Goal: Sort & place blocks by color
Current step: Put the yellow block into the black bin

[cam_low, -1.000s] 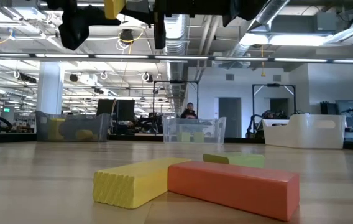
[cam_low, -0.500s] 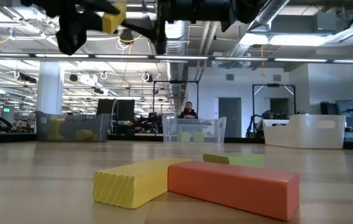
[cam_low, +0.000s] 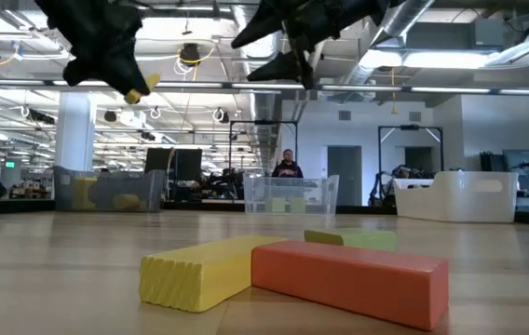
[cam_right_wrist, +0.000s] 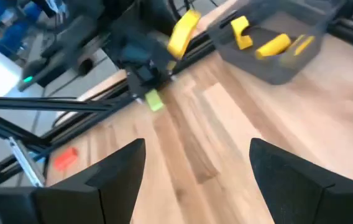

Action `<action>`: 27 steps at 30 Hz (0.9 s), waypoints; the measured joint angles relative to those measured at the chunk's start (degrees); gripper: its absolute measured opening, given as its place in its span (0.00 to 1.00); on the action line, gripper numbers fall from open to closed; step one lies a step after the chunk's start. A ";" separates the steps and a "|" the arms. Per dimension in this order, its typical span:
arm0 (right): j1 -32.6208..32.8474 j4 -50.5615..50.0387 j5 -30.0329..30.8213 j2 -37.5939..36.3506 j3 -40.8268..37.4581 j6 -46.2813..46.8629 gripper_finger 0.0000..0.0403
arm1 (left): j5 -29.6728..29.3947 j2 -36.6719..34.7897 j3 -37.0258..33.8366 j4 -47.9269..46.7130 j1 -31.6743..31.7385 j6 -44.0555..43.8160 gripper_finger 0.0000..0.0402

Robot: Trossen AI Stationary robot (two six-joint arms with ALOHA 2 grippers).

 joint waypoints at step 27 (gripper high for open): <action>4.30 -12.56 -0.34 -0.34 0.02 -2.08 0.76 | 19.91 23.19 1.98 0.07 52.81 20.48 0.54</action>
